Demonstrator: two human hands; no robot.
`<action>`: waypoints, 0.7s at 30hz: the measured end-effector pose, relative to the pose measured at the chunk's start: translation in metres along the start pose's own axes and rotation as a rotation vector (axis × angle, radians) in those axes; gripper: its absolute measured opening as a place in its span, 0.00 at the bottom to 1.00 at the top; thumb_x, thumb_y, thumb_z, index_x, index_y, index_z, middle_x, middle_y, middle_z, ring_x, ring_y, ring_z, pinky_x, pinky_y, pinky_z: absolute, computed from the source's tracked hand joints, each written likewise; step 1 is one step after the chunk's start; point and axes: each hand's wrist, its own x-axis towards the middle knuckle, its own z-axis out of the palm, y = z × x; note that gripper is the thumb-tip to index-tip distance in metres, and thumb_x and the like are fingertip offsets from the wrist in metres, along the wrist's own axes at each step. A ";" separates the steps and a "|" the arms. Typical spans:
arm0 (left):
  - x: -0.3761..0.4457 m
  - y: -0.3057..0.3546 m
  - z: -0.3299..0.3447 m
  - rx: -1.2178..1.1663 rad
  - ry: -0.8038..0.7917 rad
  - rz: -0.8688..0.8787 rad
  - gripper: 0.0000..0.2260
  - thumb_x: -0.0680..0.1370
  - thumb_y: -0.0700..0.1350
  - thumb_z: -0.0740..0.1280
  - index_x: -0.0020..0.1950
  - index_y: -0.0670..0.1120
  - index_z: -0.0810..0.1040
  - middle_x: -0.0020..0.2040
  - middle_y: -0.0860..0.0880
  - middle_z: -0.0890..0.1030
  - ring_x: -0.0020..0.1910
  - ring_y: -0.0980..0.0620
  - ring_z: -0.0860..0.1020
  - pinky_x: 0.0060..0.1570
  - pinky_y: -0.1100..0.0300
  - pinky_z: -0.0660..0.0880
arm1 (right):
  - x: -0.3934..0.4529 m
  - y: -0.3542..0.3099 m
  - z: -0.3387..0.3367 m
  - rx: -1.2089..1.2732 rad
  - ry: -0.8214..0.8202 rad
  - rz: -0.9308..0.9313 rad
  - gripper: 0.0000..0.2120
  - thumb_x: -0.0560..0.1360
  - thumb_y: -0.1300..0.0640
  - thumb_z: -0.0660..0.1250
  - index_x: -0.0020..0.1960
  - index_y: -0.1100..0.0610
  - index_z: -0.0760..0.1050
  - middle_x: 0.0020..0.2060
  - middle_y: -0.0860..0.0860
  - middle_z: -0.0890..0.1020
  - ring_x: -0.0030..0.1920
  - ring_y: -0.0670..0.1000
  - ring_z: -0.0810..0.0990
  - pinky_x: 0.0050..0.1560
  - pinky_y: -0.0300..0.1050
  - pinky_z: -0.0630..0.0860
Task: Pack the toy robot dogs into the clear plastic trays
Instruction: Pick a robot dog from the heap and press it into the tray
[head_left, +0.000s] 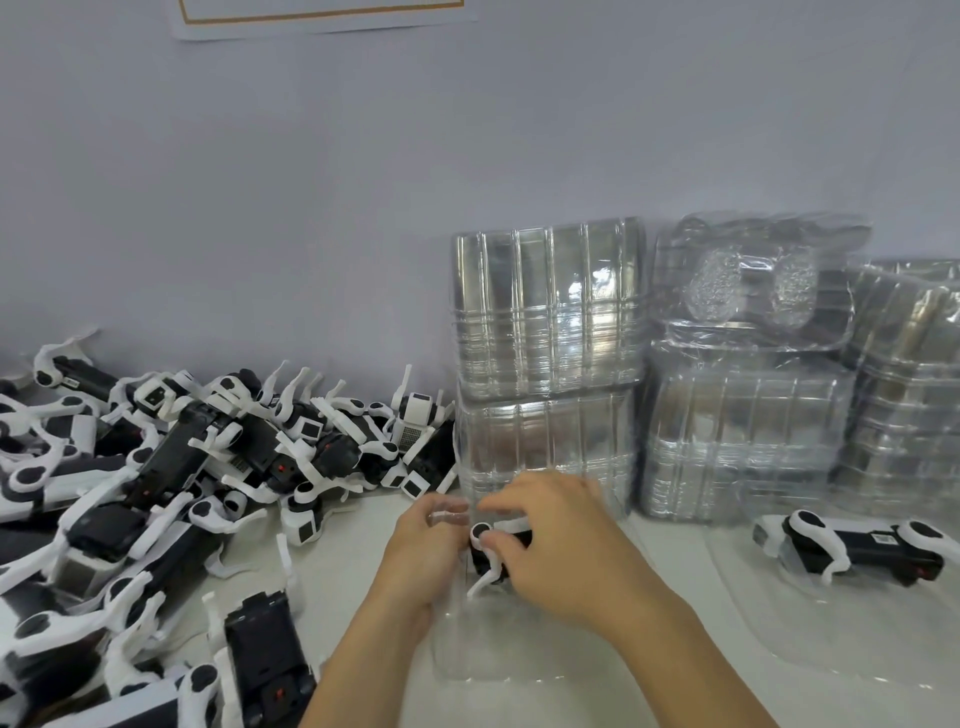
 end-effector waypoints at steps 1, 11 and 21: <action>0.000 0.000 0.000 -0.001 0.001 0.005 0.15 0.75 0.30 0.62 0.52 0.45 0.81 0.50 0.43 0.84 0.47 0.45 0.83 0.48 0.50 0.82 | 0.000 -0.004 0.002 0.017 -0.017 -0.014 0.10 0.77 0.48 0.67 0.57 0.40 0.80 0.43 0.42 0.77 0.51 0.45 0.73 0.61 0.46 0.63; -0.011 0.004 0.001 0.027 -0.025 0.013 0.18 0.65 0.40 0.65 0.54 0.48 0.81 0.53 0.43 0.83 0.54 0.42 0.81 0.59 0.41 0.78 | 0.005 -0.006 0.016 0.015 -0.094 0.097 0.11 0.71 0.62 0.72 0.51 0.49 0.84 0.42 0.48 0.77 0.44 0.49 0.77 0.38 0.44 0.76; -0.005 -0.002 -0.001 0.077 -0.003 0.066 0.13 0.74 0.34 0.64 0.52 0.47 0.82 0.49 0.44 0.84 0.50 0.43 0.81 0.48 0.48 0.77 | 0.002 -0.008 0.001 0.046 -0.152 0.076 0.07 0.73 0.58 0.73 0.46 0.46 0.84 0.31 0.46 0.75 0.35 0.46 0.72 0.41 0.47 0.78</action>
